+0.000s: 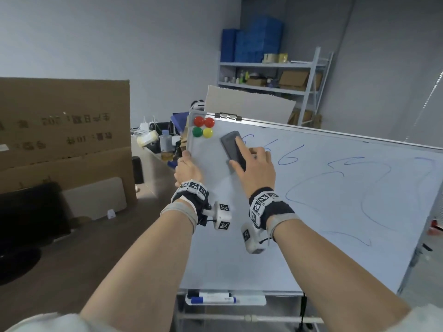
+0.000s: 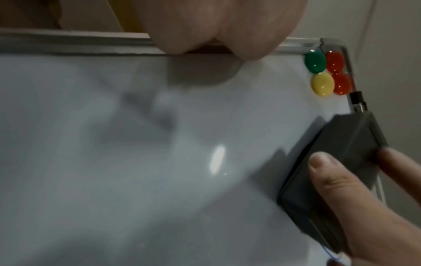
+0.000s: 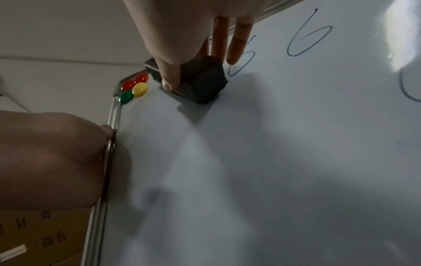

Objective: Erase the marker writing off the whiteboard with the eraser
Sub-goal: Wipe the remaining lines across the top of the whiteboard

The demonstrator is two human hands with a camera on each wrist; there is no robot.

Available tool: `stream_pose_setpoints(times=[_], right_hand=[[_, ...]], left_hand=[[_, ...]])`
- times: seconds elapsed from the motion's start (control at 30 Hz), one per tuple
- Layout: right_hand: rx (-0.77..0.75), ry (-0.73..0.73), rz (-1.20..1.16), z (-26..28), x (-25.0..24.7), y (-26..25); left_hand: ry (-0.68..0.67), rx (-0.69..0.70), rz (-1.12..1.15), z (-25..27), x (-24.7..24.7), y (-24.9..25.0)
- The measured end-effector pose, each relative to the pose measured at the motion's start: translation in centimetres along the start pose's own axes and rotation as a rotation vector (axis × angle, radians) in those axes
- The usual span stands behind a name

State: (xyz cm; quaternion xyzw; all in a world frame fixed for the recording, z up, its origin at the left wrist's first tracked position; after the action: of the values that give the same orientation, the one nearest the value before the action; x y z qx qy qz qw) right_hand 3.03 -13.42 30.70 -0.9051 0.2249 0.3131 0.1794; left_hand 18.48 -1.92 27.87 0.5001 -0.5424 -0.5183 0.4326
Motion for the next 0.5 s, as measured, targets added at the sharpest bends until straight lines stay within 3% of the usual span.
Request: stream_pose_setpoints(times=[0.13, 0.2, 0.27, 0.4, 0.47, 0.5], right_hand=[[0.45, 0.08, -0.146, 0.2, 0.1, 4.5], [0.556, 0.114, -0.18, 0.1, 0.0, 6.3], [0.498, 0.098, -0.205, -0.2, 0.3, 5.7], [0.112, -0.02, -0.147, -0.7, 1.4, -0.2], [0.07, -0.011, -0.078, -1.0, 1.4, -1.0], [0.117, 0.003, -0.059, -1.2, 1.2, -0.4]], left_hand=[[0.008, -0.032, -0.011, 0.3, 0.6, -0.1], [0.009, -0.04, -0.016, 0.3, 0.8, -0.2], [0.011, -0.039, -0.028, 0.0, 0.9, -0.2], [0.029, -0.035, -0.037, -0.6, 0.4, -0.5], [0.028, -0.027, -0.031, -0.7, 0.3, -0.5], [0.02, -0.027, -0.03, -0.6, 0.4, -0.4]])
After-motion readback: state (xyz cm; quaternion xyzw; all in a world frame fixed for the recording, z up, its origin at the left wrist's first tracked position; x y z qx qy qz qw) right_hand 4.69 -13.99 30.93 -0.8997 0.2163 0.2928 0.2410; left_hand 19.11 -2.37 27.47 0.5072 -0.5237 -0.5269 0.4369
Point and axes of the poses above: each hand's wrist, its own z-axis away from the middle knuckle, its own x-axis out of the palm, y = z × x, the point moved 4 cm from there along -z, towards the middle knuckle, and after that the axes turned 5 degrees about z, right-handed, at the moved point
